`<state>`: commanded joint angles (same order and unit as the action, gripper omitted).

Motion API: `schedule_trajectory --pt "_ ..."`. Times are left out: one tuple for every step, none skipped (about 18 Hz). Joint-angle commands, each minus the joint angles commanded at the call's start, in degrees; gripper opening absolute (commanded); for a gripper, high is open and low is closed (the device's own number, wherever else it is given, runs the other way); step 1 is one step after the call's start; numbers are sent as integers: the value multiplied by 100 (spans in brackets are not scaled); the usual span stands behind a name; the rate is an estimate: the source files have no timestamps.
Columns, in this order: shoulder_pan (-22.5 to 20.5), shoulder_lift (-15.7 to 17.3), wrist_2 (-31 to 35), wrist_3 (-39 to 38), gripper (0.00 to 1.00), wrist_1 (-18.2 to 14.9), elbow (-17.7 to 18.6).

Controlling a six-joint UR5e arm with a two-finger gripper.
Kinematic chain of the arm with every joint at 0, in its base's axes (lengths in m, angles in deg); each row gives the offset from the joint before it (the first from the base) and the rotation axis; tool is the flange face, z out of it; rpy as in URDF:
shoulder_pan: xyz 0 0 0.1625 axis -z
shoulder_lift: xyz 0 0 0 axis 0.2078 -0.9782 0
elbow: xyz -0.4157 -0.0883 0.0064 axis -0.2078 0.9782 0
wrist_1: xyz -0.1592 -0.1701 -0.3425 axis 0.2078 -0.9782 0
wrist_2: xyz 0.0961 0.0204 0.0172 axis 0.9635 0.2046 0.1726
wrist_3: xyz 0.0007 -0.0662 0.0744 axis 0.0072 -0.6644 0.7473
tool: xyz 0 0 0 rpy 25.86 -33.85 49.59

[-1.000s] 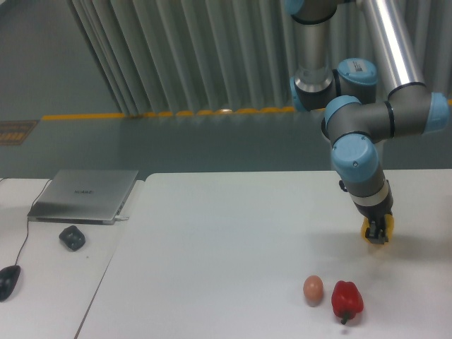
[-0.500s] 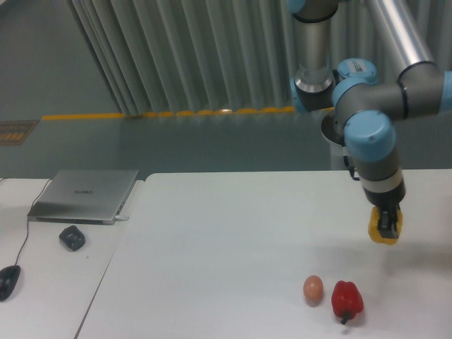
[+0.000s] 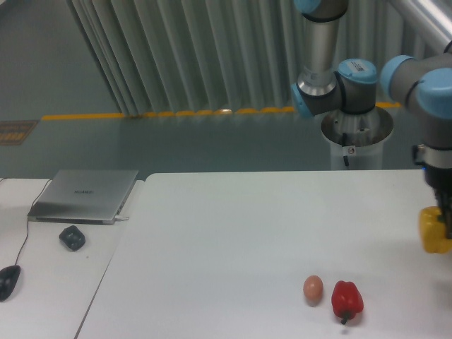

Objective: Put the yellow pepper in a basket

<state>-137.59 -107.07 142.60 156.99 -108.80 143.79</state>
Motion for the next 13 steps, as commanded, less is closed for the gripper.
schedule_trajectory --pt "-96 9 -18 44 45 0 0" --pt "-158 17 -18 114 45 0 0" --pt "-193 9 -9 280 45 0 -9" --pt "-263 0 8 664 45 9 -9" --pt "-334 0 26 1103 45 0 -9" --pt "-369 -17 43 1429 45 0 -9" --pt "-396 -18 52 1563 45 -9 -9" --pt "-457 -26 44 1643 45 0 0" --pt "-518 -52 35 1687 45 9 0" --pt "-597 -70 35 1888 45 26 0" --pt "-650 -88 35 2186 45 27 9" --pt "-729 -97 43 2502 45 18 35" --pt "-834 -105 35 2749 45 18 35"
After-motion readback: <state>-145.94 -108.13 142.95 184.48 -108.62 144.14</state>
